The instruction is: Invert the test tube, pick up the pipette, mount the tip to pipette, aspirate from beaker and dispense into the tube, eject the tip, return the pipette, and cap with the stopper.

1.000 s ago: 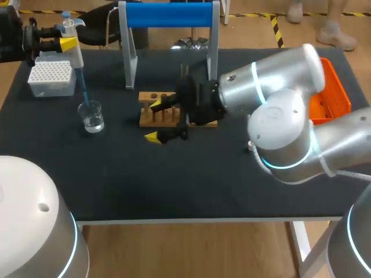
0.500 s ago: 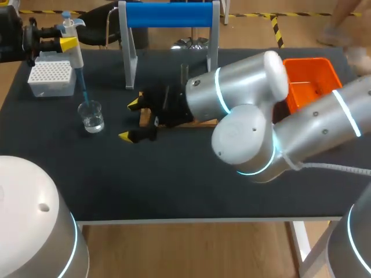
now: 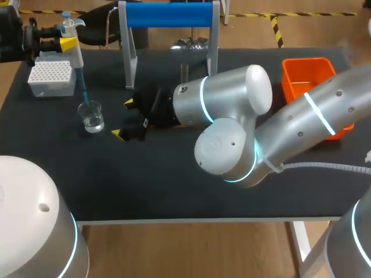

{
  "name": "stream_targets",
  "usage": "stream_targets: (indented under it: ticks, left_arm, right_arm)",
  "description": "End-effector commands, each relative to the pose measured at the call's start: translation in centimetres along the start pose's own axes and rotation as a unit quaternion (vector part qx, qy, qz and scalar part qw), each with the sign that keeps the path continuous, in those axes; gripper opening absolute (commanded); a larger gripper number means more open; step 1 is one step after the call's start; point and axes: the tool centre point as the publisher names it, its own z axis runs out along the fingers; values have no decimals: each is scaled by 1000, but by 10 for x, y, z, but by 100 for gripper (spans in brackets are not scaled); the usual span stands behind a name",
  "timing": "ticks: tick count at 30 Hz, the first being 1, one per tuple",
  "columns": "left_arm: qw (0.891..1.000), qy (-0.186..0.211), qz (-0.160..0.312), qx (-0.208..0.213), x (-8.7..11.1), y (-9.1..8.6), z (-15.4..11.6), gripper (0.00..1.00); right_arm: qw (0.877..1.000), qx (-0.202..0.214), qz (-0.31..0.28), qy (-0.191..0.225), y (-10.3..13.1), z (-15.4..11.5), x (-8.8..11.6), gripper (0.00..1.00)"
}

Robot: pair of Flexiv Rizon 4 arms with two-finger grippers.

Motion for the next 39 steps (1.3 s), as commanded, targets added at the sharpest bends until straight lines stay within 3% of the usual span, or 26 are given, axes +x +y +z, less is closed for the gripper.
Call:
stream_targets:
  ticks: [1,39]
  left_arm:
    - [1000,2,0,1,-1,0,-1,0]
    - [1000,2,0,1,-1,0,-1,0]
  right_arm:
    - [999,-41,1,-7,-10,16,0,100]
    - [999,-47,7,-17,-20,25,-1,100]
